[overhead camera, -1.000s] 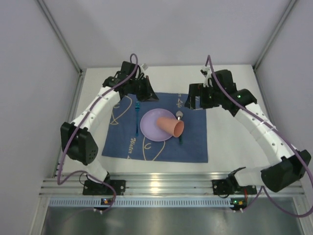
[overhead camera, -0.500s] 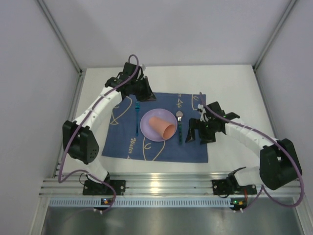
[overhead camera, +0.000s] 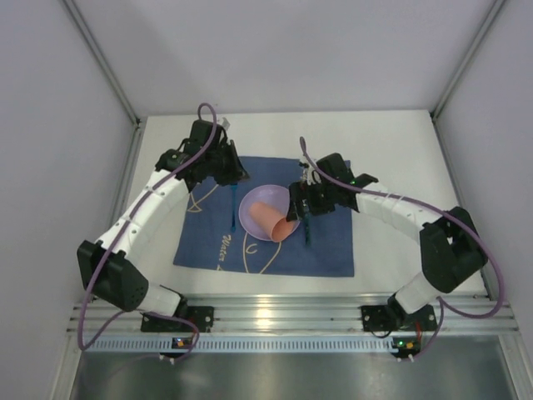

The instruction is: Set the dinner table for one person

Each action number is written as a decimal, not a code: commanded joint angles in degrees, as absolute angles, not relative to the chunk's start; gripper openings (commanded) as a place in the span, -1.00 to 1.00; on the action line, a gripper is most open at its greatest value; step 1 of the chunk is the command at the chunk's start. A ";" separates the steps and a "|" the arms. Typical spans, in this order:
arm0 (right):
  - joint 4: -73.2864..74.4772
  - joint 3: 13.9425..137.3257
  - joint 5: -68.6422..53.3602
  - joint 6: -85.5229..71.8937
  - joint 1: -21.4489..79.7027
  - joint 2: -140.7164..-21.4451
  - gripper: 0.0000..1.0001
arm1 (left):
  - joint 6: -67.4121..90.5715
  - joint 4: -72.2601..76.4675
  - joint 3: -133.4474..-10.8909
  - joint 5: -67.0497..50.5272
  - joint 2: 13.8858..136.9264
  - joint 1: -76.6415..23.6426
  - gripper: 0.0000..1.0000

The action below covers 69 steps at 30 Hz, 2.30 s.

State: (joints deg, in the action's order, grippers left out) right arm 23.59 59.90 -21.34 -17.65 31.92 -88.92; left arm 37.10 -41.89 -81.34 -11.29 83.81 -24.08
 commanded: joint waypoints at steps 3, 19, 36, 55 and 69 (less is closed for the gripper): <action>23.20 63.90 -15.83 -12.31 36.20 -90.44 0.88 | 35.77 -44.03 -78.31 -8.00 79.11 -23.91 -1.00; 17.33 70.76 -9.59 -8.35 42.54 -101.69 0.48 | 33.05 -49.21 -80.85 -7.30 79.10 -23.64 -1.00; 25.39 74.88 -16.33 -29.31 40.52 -90.88 0.63 | 33.49 -49.66 -75.15 -7.03 74.27 -23.64 -1.00; 24.62 71.72 -23.11 -51.76 37.97 -99.74 0.67 | 35.16 -47.37 -71.81 -6.68 71.55 -23.64 -1.00; 1.59 66.54 -20.68 -67.06 38.50 -102.13 0.53 | 35.16 -48.51 -71.63 -2.65 70.14 -23.55 -0.81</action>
